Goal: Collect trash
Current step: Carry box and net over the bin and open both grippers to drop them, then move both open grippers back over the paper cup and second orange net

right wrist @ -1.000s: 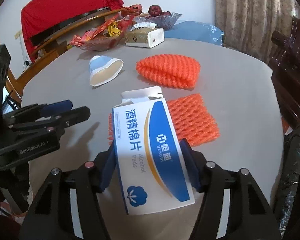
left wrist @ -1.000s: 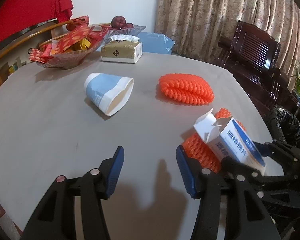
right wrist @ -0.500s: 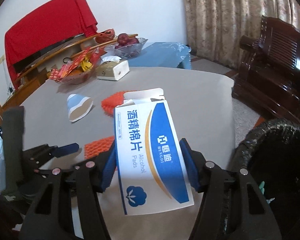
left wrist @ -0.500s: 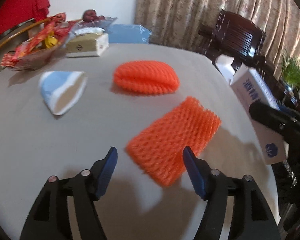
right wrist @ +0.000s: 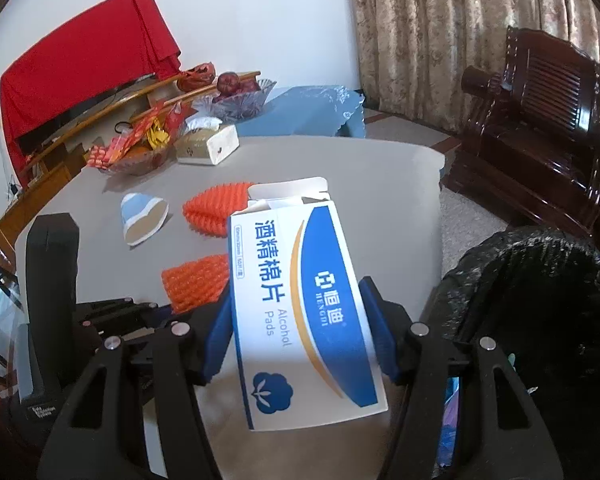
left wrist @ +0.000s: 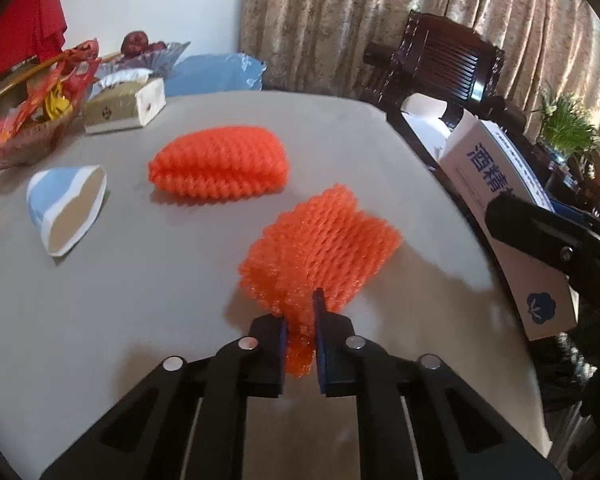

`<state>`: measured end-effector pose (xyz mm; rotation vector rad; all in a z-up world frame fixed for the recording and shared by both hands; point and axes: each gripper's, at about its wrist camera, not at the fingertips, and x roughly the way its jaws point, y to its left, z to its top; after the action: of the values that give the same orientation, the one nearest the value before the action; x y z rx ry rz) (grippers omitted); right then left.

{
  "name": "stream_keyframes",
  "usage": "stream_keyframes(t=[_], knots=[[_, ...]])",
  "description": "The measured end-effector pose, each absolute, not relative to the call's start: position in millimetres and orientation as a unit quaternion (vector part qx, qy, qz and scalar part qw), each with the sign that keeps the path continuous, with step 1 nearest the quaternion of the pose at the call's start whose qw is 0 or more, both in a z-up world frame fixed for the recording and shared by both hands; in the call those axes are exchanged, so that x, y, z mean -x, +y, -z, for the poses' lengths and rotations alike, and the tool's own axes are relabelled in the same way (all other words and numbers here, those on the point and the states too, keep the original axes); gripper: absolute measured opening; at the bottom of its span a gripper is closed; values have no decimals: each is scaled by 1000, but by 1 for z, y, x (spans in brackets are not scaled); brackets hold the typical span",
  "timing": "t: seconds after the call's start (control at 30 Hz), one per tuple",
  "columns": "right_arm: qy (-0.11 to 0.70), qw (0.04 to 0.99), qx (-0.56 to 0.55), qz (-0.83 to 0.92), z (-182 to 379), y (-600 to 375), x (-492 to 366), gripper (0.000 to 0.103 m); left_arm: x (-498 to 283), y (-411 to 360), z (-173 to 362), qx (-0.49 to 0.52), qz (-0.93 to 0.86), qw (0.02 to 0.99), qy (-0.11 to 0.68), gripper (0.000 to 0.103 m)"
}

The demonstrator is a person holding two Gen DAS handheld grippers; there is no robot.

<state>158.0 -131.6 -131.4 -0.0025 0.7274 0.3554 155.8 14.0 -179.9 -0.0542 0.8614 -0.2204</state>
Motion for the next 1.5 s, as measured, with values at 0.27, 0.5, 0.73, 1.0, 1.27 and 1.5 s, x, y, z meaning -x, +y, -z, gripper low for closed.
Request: stream_keyframes(t=[0.27,0.5,0.73,1.0,1.27,1.5], knots=[[322,935,-12,-150,100,-165,-138,58,-138,4,129,33,127,919,371,11],[303,947,-24,-105,80,-216,-113,58,-126,-35,87,16,164,927,337,11],[303,951,-33,-39,82,-274,-90,56,-116,-93,71,-7,224,920,323,11],[331,943,-33,31,110,-329,-78,55,-117,-163,85,-38,289,895,337,11],[330,938,-60,88,126,-364,-66,83,-128,-209,118,-60,318,864,386,52],[315,941,-80,98,122,-370,-64,97,-125,-195,111,-58,301,876,372,70]])
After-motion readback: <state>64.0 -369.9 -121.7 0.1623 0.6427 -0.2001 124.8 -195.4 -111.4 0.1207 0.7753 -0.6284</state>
